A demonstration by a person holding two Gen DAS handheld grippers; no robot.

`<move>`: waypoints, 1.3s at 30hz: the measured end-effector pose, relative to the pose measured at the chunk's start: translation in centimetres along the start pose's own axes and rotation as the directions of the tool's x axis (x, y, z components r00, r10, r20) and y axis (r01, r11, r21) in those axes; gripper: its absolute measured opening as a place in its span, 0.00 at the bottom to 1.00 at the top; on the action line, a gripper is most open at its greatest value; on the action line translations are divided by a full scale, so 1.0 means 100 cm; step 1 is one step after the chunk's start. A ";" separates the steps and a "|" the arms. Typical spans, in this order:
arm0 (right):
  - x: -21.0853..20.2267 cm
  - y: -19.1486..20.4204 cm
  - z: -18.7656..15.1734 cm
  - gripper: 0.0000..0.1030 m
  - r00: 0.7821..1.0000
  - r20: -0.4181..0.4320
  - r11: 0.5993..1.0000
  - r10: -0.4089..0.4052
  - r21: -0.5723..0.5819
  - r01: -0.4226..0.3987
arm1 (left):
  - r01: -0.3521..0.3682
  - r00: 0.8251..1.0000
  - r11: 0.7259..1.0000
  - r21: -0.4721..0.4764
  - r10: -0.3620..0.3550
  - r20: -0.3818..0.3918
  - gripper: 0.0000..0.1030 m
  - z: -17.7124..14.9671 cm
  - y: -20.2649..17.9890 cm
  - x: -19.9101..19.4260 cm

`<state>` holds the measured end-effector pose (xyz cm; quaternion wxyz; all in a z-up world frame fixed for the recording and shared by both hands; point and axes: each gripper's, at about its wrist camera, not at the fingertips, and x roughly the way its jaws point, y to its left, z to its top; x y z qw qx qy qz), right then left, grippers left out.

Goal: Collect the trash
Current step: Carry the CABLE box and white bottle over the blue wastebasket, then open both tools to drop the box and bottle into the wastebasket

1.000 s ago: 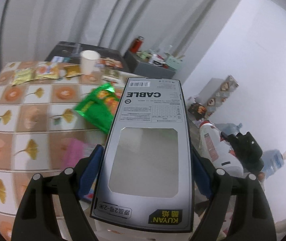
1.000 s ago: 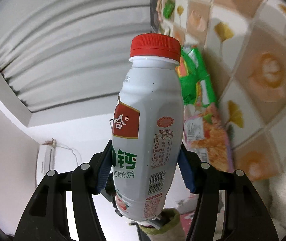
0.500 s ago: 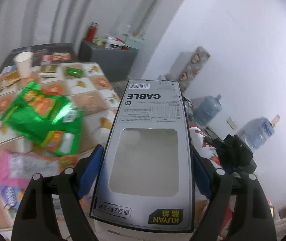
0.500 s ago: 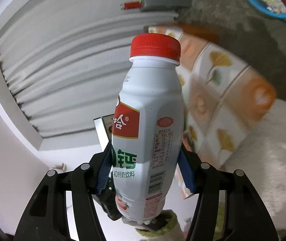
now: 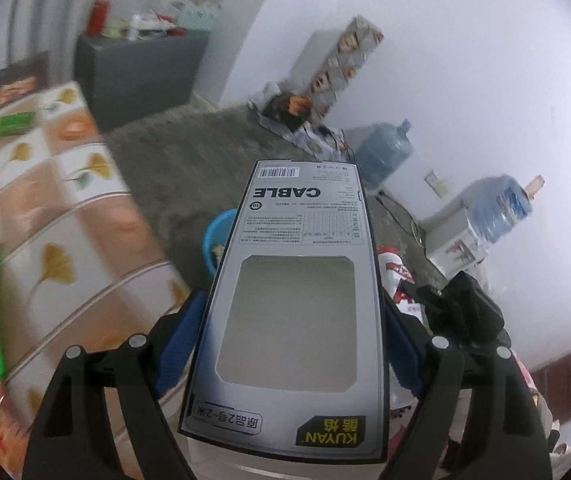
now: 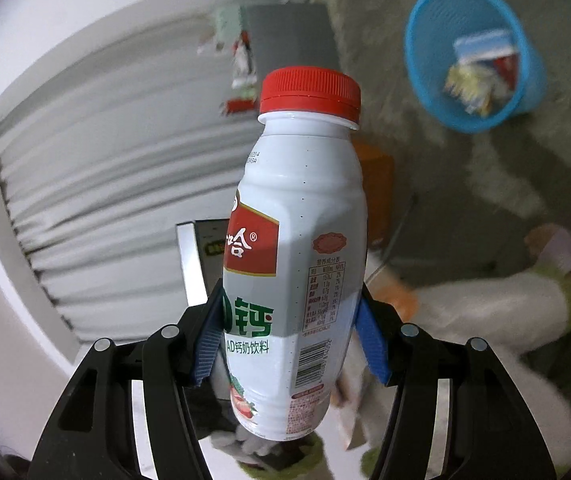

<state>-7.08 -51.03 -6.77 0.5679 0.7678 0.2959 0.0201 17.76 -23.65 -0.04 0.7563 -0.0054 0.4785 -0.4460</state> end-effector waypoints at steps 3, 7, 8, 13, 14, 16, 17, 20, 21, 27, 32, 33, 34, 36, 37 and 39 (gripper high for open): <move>0.010 -0.012 0.009 0.55 0.999 0.033 0.999 -0.033 0.032 0.032 | 0.021 0.998 1.000 0.003 -0.020 -0.057 0.78 0.019 -0.007 0.042; 0.034 -0.032 0.024 0.55 0.995 0.049 0.994 -0.086 0.076 0.082 | 0.022 0.988 1.000 -0.004 -0.022 -0.153 0.78 0.040 -0.005 0.103; 0.035 -0.036 0.032 0.55 0.994 0.049 0.992 -0.096 0.081 0.092 | 0.017 0.986 1.000 -0.008 -0.018 -0.168 0.78 0.042 -0.004 0.111; 0.057 -0.071 0.061 0.55 0.989 0.024 0.978 -0.144 0.159 0.138 | 0.000 0.960 0.999 -0.053 -0.015 -0.279 0.78 0.064 0.010 0.183; 0.061 -0.075 0.068 0.55 0.988 0.019 0.974 -0.156 0.168 0.151 | -0.009 0.955 0.998 -0.058 -0.009 -0.298 0.78 0.068 0.014 0.195; 0.070 -0.086 0.089 0.55 0.985 0.014 0.964 -0.174 0.204 0.168 | -0.040 0.941 0.997 -0.061 0.017 -0.338 0.78 0.077 0.021 0.226; 0.072 -0.087 0.097 0.55 0.983 0.013 0.962 -0.184 0.209 0.177 | -0.046 0.938 0.997 -0.063 0.021 -0.347 0.78 0.081 0.025 0.234; 0.083 -0.099 0.125 0.63 0.981 0.029 0.955 -0.190 0.237 0.178 | -0.075 0.932 0.991 -0.107 0.032 -0.361 0.82 0.098 0.038 0.273; 0.085 -0.107 0.136 0.65 0.979 0.047 0.948 -0.200 0.260 0.181 | -0.078 0.933 0.990 -0.121 0.030 -0.358 0.84 0.100 0.040 0.279; 0.089 -0.143 0.144 0.67 0.935 0.084 0.896 -0.344 0.327 0.300 | -0.065 0.929 0.981 -0.182 -0.007 -0.370 0.87 0.100 0.047 0.299; 0.088 -0.137 0.126 0.67 0.921 0.081 0.900 -0.381 0.260 0.350 | -0.055 0.938 0.990 -0.127 0.008 -0.348 0.87 0.095 0.040 0.282; 0.084 -0.133 0.122 0.67 0.919 0.088 0.902 -0.384 0.248 0.353 | -0.053 0.941 0.991 -0.121 0.009 -0.338 0.87 0.095 0.038 0.276; 0.080 -0.129 0.117 0.67 0.916 0.095 0.903 -0.389 0.235 0.359 | -0.049 0.945 0.992 -0.115 0.009 -0.326 0.87 0.095 0.037 0.269; 0.078 -0.125 0.111 0.67 0.912 0.106 0.906 -0.396 0.209 0.369 | -0.045 0.952 0.994 -0.099 0.012 -0.306 0.87 0.095 0.033 0.256; 0.076 -0.123 0.106 0.67 0.910 0.111 0.907 -0.399 0.195 0.373 | -0.042 0.957 0.995 -0.089 0.015 -0.290 0.87 0.094 0.030 0.247; 0.072 -0.112 0.095 0.67 0.907 0.126 0.912 -0.401 0.153 0.382 | -0.041 0.964 0.996 -0.074 0.019 -0.267 0.87 0.091 0.027 0.231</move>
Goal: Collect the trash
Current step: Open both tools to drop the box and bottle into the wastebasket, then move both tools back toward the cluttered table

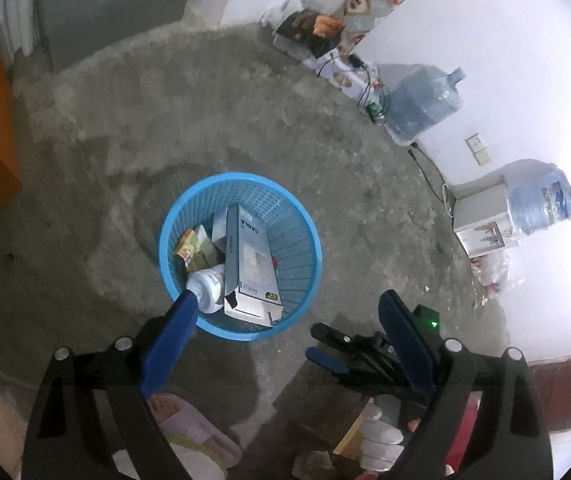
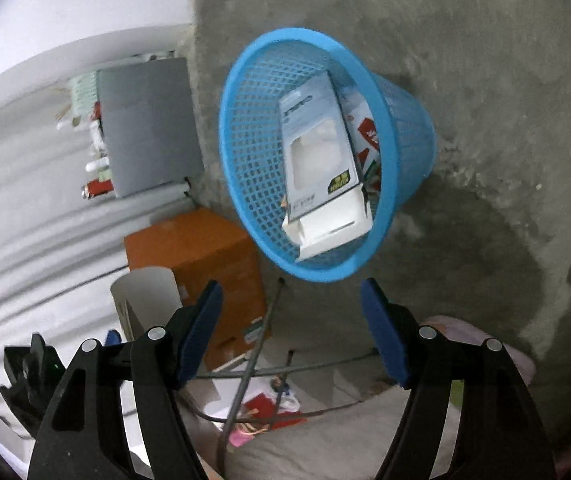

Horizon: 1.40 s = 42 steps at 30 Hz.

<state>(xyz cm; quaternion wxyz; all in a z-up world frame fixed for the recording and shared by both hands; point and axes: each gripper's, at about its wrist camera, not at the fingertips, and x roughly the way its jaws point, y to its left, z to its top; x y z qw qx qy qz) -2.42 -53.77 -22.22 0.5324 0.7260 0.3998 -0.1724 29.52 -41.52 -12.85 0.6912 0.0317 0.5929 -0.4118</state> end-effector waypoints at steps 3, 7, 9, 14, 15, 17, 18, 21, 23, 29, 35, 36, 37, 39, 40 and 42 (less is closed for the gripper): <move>-0.008 0.012 -0.011 0.67 0.999 0.033 0.998 -0.010 -0.061 0.012 | 0.005 0.999 1.000 0.017 -0.006 0.039 0.87 -0.012 -0.004 -0.024; -0.024 0.031 -0.032 0.67 0.994 0.097 0.982 -0.051 -0.174 0.068 | 0.014 0.993 0.998 0.056 -0.020 0.112 0.87 -0.035 -0.008 -0.064; -0.030 0.041 -0.042 0.67 0.990 0.124 0.968 -0.064 -0.235 0.092 | 0.016 0.989 0.997 0.074 -0.027 0.148 0.87 -0.049 -0.009 -0.083; -0.047 0.089 -0.084 0.69 0.970 0.214 0.868 -0.119 -0.452 0.206 | -0.062 0.973 0.992 0.110 0.036 0.226 0.87 -0.082 -0.006 -0.125; -0.043 0.092 -0.090 0.69 0.966 0.228 0.841 -0.124 -0.492 0.224 | -0.074 0.967 0.991 0.107 0.045 0.249 0.87 -0.089 -0.003 -0.137; -0.043 0.106 -0.107 0.72 0.958 0.259 0.787 -0.123 -0.562 0.253 | -0.086 0.957 0.992 0.095 0.056 0.286 0.87 -0.101 0.002 -0.156; -0.047 0.116 -0.118 0.72 0.954 0.276 0.749 -0.116 -0.607 0.267 | -0.093 0.947 0.992 0.080 0.063 0.315 0.87 -0.110 0.006 -0.170; -0.049 0.140 -0.147 0.79 0.940 0.331 0.655 -0.085 -0.692 0.304 | -0.102 0.924 0.993 0.055 0.074 0.376 0.89 -0.128 0.014 -0.199; -0.050 0.152 -0.163 0.86 0.928 0.369 0.596 -0.055 -0.733 0.327 | -0.115 0.903 0.993 0.035 0.090 0.419 0.91 -0.143 0.020 -0.217; -0.062 0.183 -0.222 0.92 0.870 0.485 0.412 0.092 -0.814 0.410 | -0.128 0.838 0.991 -0.050 0.134 0.529 0.93 -0.189 0.046 -0.270; -0.053 0.196 -0.261 0.92 0.877 0.468 0.263 0.114 -0.865 0.427 | -0.078 0.773 0.985 -0.153 0.157 0.614 0.93 -0.246 0.085 -0.319; -0.052 0.198 -0.266 0.92 0.884 0.453 0.247 0.112 -0.875 0.417 | -0.081 0.749 0.980 -0.179 0.179 0.638 0.93 -0.261 0.094 -0.331; -0.053 0.199 -0.271 0.92 0.889 0.443 0.243 0.112 -0.880 0.408 | -0.088 0.733 0.976 -0.197 0.197 0.651 0.93 -0.271 0.098 -0.338; -0.053 0.204 -0.279 0.92 0.906 0.408 0.243 0.112 -0.895 0.373 | -0.107 0.687 0.963 -0.248 0.252 0.681 0.93 -0.297 0.111 -0.359; -0.051 0.205 -0.280 0.92 0.915 0.388 0.247 0.107 -0.902 0.354 | -0.117 0.669 0.955 -0.274 0.279 0.689 0.93 -0.308 0.117 -0.368; -0.049 0.209 -0.287 0.92 0.932 0.350 0.257 0.099 -0.913 0.315 | -0.129 0.629 0.933 -0.337 0.339 0.700 0.93 -0.333 0.132 -0.386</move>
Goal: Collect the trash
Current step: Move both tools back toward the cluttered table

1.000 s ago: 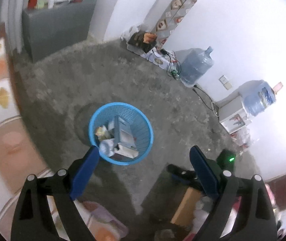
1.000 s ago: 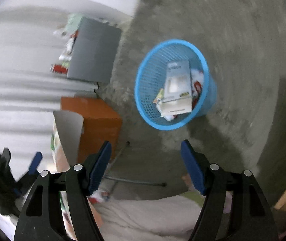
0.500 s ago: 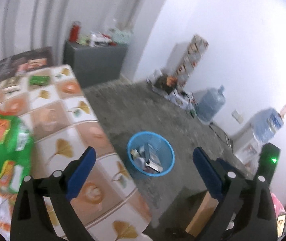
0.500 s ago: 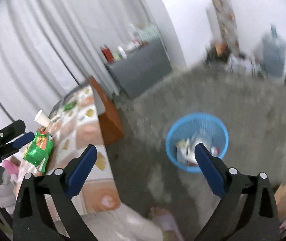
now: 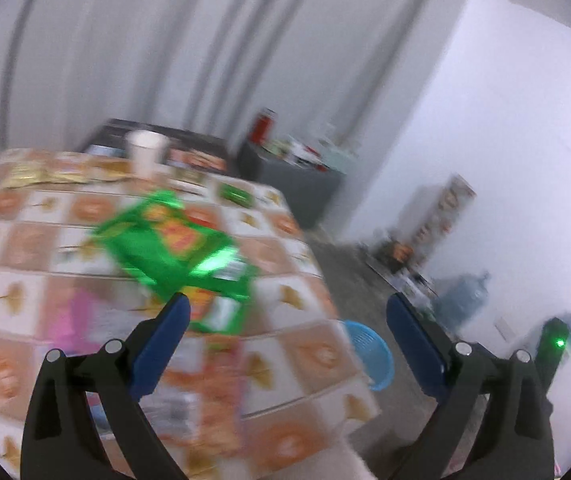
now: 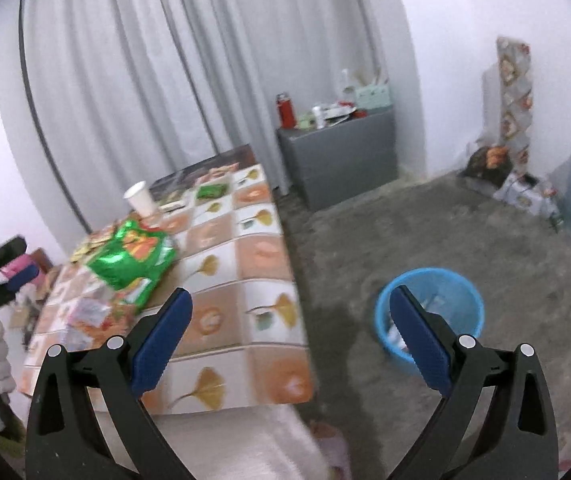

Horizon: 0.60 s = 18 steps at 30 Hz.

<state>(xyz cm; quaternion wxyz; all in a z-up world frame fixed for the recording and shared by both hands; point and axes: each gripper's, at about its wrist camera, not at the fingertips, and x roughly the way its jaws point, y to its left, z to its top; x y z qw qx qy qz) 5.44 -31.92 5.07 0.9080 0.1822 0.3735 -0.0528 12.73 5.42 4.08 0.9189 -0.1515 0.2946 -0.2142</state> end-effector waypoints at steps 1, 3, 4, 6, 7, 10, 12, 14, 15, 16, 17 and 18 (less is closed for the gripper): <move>0.001 0.003 0.000 0.92 1.000 -0.006 1.000 0.022 0.003 -0.022 | -0.025 1.000 1.000 -0.019 0.025 0.016 0.93 -0.001 0.012 -0.011; 0.002 0.014 0.001 0.92 0.998 -0.023 0.999 0.052 0.001 -0.052 | -0.066 0.997 0.997 -0.049 0.068 0.041 0.93 -0.004 0.033 -0.029; 0.003 0.021 0.000 0.92 0.997 -0.034 0.997 0.072 -0.001 -0.072 | -0.081 0.995 0.995 -0.061 0.084 0.050 0.93 -0.007 0.042 -0.037; 0.008 0.032 -0.001 0.92 0.992 -0.059 0.994 0.113 0.001 -0.113 | -0.115 0.991 0.990 -0.087 0.120 0.060 0.93 -0.014 0.059 -0.050; 0.010 0.038 -0.002 0.92 0.988 -0.072 0.991 0.135 0.004 -0.135 | -0.128 0.989 0.987 -0.102 0.135 0.059 0.93 -0.018 0.064 -0.053; 0.018 0.052 -0.005 0.92 0.976 -0.108 0.981 0.192 0.015 -0.191 | -0.150 0.987 0.978 -0.144 0.156 0.032 0.93 -0.032 0.084 -0.057; 0.023 0.063 -0.007 0.90 0.965 -0.133 0.974 0.226 0.022 -0.225 | -0.157 0.987 0.974 -0.163 0.159 0.003 0.93 -0.041 0.094 -0.056; 0.029 0.073 -0.009 0.87 0.956 -0.154 0.968 0.250 0.021 -0.250 | -0.148 0.989 0.973 -0.177 0.146 -0.025 0.93 -0.049 0.100 -0.054; 0.033 0.080 -0.011 0.85 0.950 -0.170 0.965 0.262 0.018 -0.263 | -0.143 0.990 0.973 -0.181 0.139 -0.035 0.93 -0.053 0.103 -0.055; 0.035 0.085 -0.012 0.81 0.946 -0.182 0.963 0.268 0.014 -0.270 | -0.135 0.990 0.974 -0.183 0.127 -0.054 0.93 -0.058 0.104 -0.053; 0.038 0.089 -0.013 0.79 0.943 -0.192 0.961 0.271 0.008 -0.275 | -0.131 0.991 0.975 -0.182 0.121 -0.064 0.93 -0.061 0.106 -0.050; 0.042 0.096 -0.014 0.77 0.938 -0.207 0.959 0.278 0.001 -0.284 | -0.126 0.990 0.976 -0.176 0.112 -0.086 0.93 -0.066 0.106 -0.047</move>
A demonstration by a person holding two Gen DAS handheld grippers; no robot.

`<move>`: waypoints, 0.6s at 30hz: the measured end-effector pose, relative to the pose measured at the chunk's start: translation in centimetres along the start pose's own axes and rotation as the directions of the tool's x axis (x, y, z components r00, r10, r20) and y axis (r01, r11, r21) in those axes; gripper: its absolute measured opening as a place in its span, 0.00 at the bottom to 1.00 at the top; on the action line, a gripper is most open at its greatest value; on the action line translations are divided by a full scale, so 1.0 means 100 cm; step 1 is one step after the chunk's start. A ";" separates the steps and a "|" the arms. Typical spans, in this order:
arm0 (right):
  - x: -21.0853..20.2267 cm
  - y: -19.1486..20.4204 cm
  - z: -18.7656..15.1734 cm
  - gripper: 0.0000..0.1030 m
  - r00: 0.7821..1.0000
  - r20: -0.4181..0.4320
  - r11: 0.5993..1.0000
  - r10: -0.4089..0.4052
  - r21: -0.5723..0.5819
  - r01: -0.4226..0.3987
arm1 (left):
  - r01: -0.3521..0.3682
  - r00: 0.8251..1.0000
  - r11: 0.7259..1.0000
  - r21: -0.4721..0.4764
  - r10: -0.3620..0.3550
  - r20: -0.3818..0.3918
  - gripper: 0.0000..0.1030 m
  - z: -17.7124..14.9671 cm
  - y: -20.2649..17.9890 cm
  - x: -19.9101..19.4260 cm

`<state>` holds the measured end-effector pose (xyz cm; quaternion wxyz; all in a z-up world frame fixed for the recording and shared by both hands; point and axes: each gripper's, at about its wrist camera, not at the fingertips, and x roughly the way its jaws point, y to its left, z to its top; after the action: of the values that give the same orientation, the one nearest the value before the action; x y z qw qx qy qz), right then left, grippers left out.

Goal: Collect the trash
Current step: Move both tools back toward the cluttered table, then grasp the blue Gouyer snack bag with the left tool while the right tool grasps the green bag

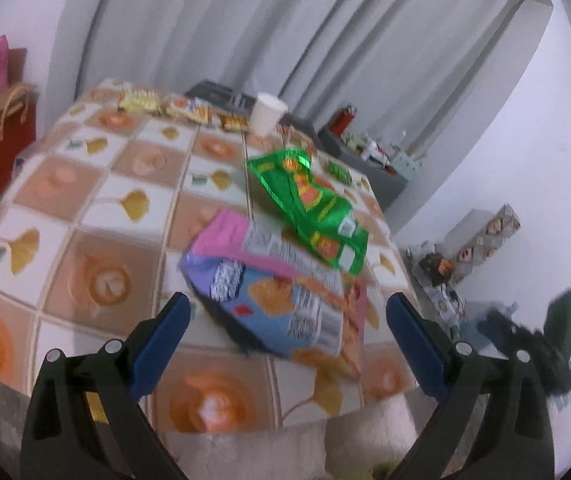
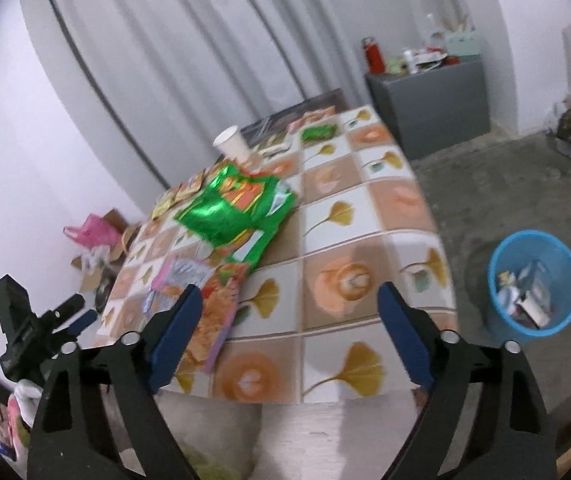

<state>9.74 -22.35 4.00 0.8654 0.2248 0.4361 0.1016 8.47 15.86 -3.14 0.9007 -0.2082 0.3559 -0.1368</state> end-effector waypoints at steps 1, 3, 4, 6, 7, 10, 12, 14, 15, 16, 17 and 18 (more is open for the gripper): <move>0.006 0.005 0.001 0.74 1.000 -0.014 1.000 0.011 -0.008 -0.012 | 0.004 1.000 1.000 0.004 -0.003 -0.010 0.93 -0.004 -0.001 0.001; 0.017 0.014 0.005 0.70 0.999 -0.037 0.999 0.039 -0.023 -0.040 | 0.021 0.999 1.000 0.007 -0.021 -0.035 0.93 -0.011 -0.002 0.005; 0.022 0.018 0.007 0.67 0.998 -0.047 0.998 0.053 -0.029 -0.054 | 0.031 0.999 1.000 0.004 -0.030 -0.043 0.93 -0.014 -0.003 0.007; 0.037 0.029 0.013 0.59 0.994 -0.068 0.995 0.087 -0.047 -0.090 | 0.055 0.996 0.998 -0.017 -0.056 -0.065 0.90 -0.023 -0.002 0.014; 0.046 0.035 0.016 0.55 0.991 -0.083 0.992 0.105 -0.055 -0.110 | 0.065 0.995 0.997 -0.030 -0.067 -0.078 0.86 -0.026 -0.001 0.017; 0.076 0.049 0.019 0.41 0.980 -0.143 0.987 0.137 -0.060 -0.147 | 0.094 0.988 0.992 -0.084 -0.104 -0.116 0.81 -0.035 0.006 0.031; 0.097 0.059 0.016 0.34 0.972 -0.186 0.984 0.147 -0.072 -0.162 | 0.097 0.986 0.990 -0.103 -0.110 -0.129 0.80 -0.039 0.009 0.037; 0.113 0.066 0.012 0.29 0.967 -0.212 0.983 0.138 -0.088 -0.159 | 0.094 0.985 0.989 -0.116 -0.109 -0.131 0.80 -0.039 0.012 0.042; 0.122 0.071 0.010 0.27 0.965 -0.228 0.983 0.129 -0.099 -0.155 | 0.086 0.986 0.989 -0.123 -0.102 -0.131 0.80 -0.038 0.014 0.043; 0.130 0.075 0.006 0.25 0.963 -0.242 0.982 0.119 -0.112 -0.149 | 0.072 0.987 0.988 -0.135 -0.090 -0.130 0.80 -0.037 0.018 0.045; 0.134 0.076 0.004 0.23 0.962 -0.248 0.982 0.111 -0.121 -0.144 | 0.058 0.988 0.987 -0.149 -0.078 -0.132 0.80 -0.035 0.021 0.047; 0.140 0.079 0.000 0.22 0.960 -0.262 0.982 0.097 -0.134 -0.136 | 0.035 0.989 0.985 -0.169 -0.059 -0.137 0.80 -0.032 0.027 0.051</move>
<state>18.33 -10.15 -2.15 0.8093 0.1694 0.5205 0.2131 10.07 15.31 -9.51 0.8491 -0.2806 0.4242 -0.1423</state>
